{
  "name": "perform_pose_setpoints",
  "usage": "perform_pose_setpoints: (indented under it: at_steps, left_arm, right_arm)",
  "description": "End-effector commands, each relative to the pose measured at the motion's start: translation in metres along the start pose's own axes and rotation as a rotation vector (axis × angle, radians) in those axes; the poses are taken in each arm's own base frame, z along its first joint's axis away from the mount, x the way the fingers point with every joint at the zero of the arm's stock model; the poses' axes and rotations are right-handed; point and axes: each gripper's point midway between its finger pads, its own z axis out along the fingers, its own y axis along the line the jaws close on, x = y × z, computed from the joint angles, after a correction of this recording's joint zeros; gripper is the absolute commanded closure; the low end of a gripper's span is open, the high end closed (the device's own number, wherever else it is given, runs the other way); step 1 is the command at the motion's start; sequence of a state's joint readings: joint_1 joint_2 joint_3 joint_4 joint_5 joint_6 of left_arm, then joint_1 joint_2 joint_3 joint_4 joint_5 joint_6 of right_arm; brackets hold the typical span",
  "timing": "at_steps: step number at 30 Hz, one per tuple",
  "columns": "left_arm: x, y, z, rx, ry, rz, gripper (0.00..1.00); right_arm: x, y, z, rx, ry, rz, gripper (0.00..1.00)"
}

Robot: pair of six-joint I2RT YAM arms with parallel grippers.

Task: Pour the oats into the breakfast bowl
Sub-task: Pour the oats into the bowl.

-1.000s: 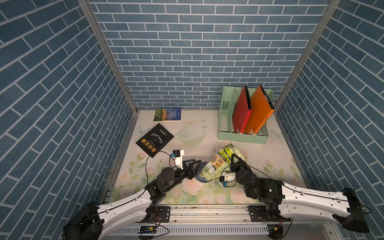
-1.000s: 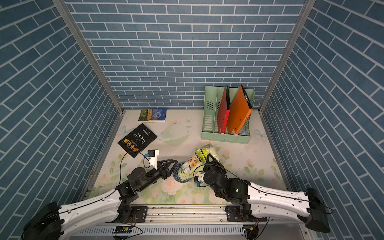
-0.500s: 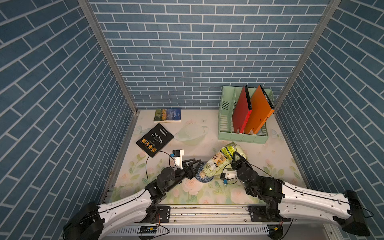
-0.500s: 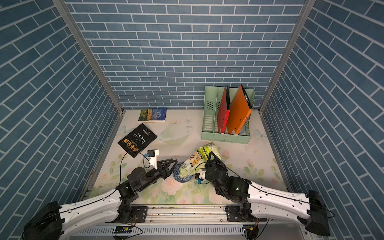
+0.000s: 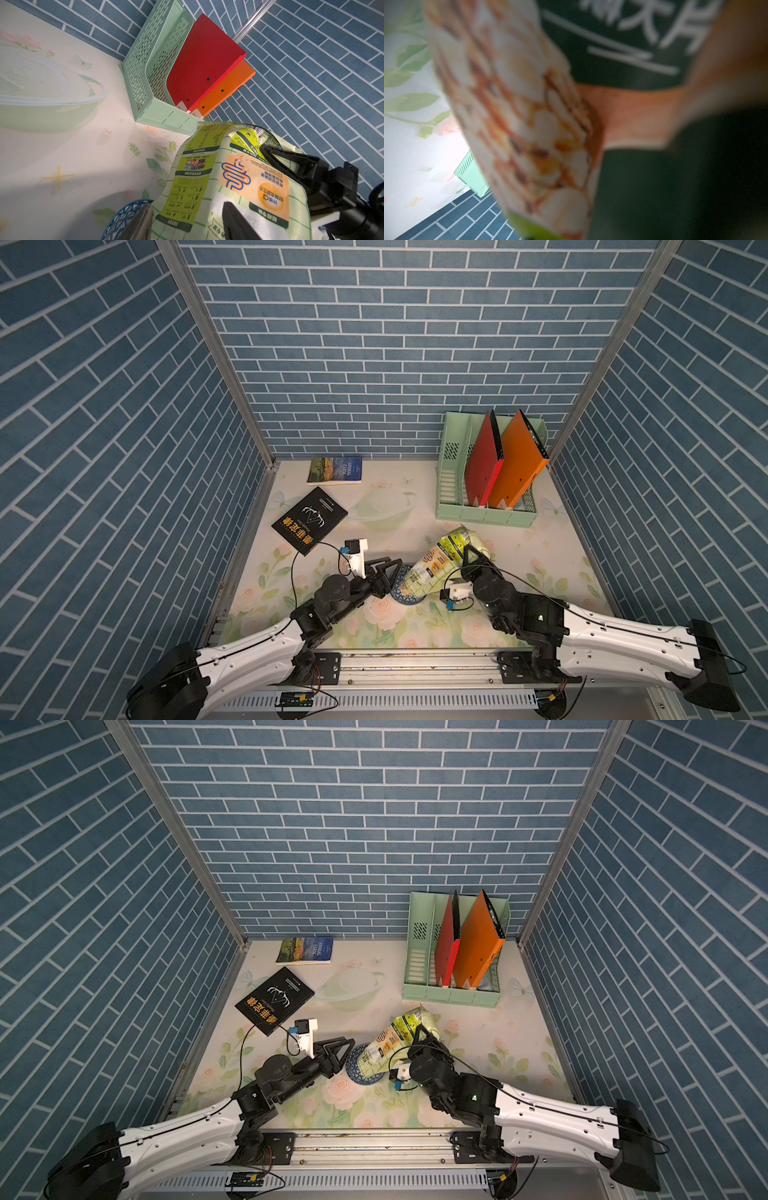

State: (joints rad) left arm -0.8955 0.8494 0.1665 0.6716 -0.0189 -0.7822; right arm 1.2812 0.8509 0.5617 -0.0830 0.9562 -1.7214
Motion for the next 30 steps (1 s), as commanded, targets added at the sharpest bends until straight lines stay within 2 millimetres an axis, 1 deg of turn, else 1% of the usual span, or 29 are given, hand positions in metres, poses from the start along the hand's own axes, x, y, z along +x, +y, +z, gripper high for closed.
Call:
perform_pose_setpoints:
  at_steps: [1,2,3,4,6,7,8,9,10,11,12,13,14,15,16,17,18,19,20,21,22,23,24,25,26,27,28,29,30]
  left_arm:
    - [-0.003,-0.003,0.000,0.014,-0.017,-0.002,0.41]
    - [-0.003,-0.003,0.000,0.013,-0.017,-0.001,0.41]
    - [-0.003,-0.003,0.000,0.013,-0.017,-0.002,0.41]
    - [-0.002,-0.003,0.000,0.012,-0.016,-0.002,0.41]
    - [-0.002,-0.003,0.000,0.015,-0.017,-0.006,0.41]
    - [-0.003,-0.004,0.000,0.021,-0.020,-0.006,0.41]
    - [-0.002,-0.003,0.000,0.019,-0.018,-0.005,0.41]
    - [-0.002,-0.003,0.001,0.017,-0.016,-0.008,0.41]
    - [-0.002,-0.003,0.000,0.019,-0.018,-0.010,0.41]
    - [-0.003,-0.004,0.001,0.022,-0.020,-0.010,0.41]
    - [-0.002,-0.004,0.001,0.022,-0.017,-0.010,0.41]
    - [-0.002,-0.004,0.001,0.021,-0.015,-0.008,0.41]
    - [-0.003,-0.004,0.001,0.019,-0.016,-0.008,0.41]
    - [-0.002,-0.003,0.001,0.018,-0.016,-0.010,0.41]
    - [-0.003,-0.004,0.001,0.023,-0.021,-0.012,0.41]
    - [-0.003,-0.005,0.001,0.024,-0.021,-0.012,0.41]
    - [-0.003,-0.005,0.001,0.023,-0.020,-0.010,0.41]
    - [-0.003,-0.004,0.001,0.021,-0.020,-0.012,0.41]
    - [-0.003,-0.003,0.001,0.020,-0.022,-0.014,0.41]
    - [-0.003,-0.004,0.001,0.022,-0.023,-0.015,0.41]
    - [-0.004,-0.005,0.001,0.025,-0.023,-0.015,0.41]
    - [-0.003,-0.004,0.001,0.022,-0.019,-0.014,0.41]
    - [-0.003,-0.004,0.000,0.020,-0.018,-0.016,0.41]
    - [-0.003,-0.004,0.000,0.021,-0.020,-0.021,0.41]
    - [-0.003,-0.004,-0.001,0.025,-0.024,-0.026,0.41]
    - [-0.004,-0.005,-0.001,0.029,-0.025,-0.027,0.41]
    - [-0.004,-0.005,-0.002,0.029,-0.026,-0.026,0.41]
    - [-0.004,-0.004,-0.002,0.028,-0.028,-0.030,0.41]
    - [-0.005,-0.004,-0.002,0.028,-0.034,-0.035,0.41]
  right_arm:
    - [0.018,-0.023,-0.005,0.054,0.054,0.109,1.00]
    - [0.024,-0.031,-0.005,0.088,0.067,0.149,1.00]
    - [0.031,-0.045,-0.010,0.142,0.069,0.201,1.00]
    - [0.030,-0.048,-0.013,0.155,0.049,0.198,1.00]
    - [0.021,-0.028,-0.007,0.073,0.040,0.124,1.00]
    - [0.026,-0.027,-0.006,0.070,0.063,0.134,1.00]
    - [0.034,-0.037,-0.008,0.115,0.078,0.182,1.00]
    - [0.034,-0.042,-0.010,0.144,0.064,0.202,1.00]
    - [0.025,-0.031,-0.009,0.104,0.036,0.158,1.00]
    - [0.018,-0.015,-0.005,0.039,0.030,0.096,1.00]
    - [0.023,-0.014,-0.003,0.032,0.059,0.107,1.00]
    - [0.032,-0.029,-0.005,0.090,0.081,0.167,1.00]
    - [0.034,-0.041,-0.009,0.144,0.061,0.205,1.00]
    - [0.023,-0.036,-0.010,0.130,0.013,0.170,1.00]
    - [0.013,-0.021,-0.008,0.067,-0.012,0.097,1.00]
    - [0.018,-0.018,-0.003,0.053,0.027,0.097,1.00]
    - [0.033,-0.033,-0.002,0.111,0.081,0.166,1.00]
    - [0.036,-0.049,-0.007,0.178,0.066,0.211,1.00]
    - [0.021,-0.041,-0.008,0.146,0.013,0.156,1.00]
    - [0.009,-0.022,-0.003,0.072,-0.004,0.074,1.00]
    - [0.013,-0.021,0.001,0.070,0.038,0.090,1.00]
    - [0.024,-0.034,0.000,0.126,0.067,0.144,1.00]
    - [0.024,-0.044,-0.004,0.169,0.047,0.173,1.00]
    - [0.012,-0.036,-0.006,0.141,-0.005,0.132,1.00]
    - [0.005,-0.021,-0.003,0.080,-0.021,0.071,1.00]
    - [0.014,-0.024,-0.001,0.091,0.018,0.108,1.00]
    - [0.027,-0.038,-0.003,0.143,0.048,0.164,1.00]
    - [0.030,-0.047,-0.007,0.179,0.035,0.192,1.00]
    - [0.018,-0.040,-0.008,0.146,-0.003,0.153,1.00]
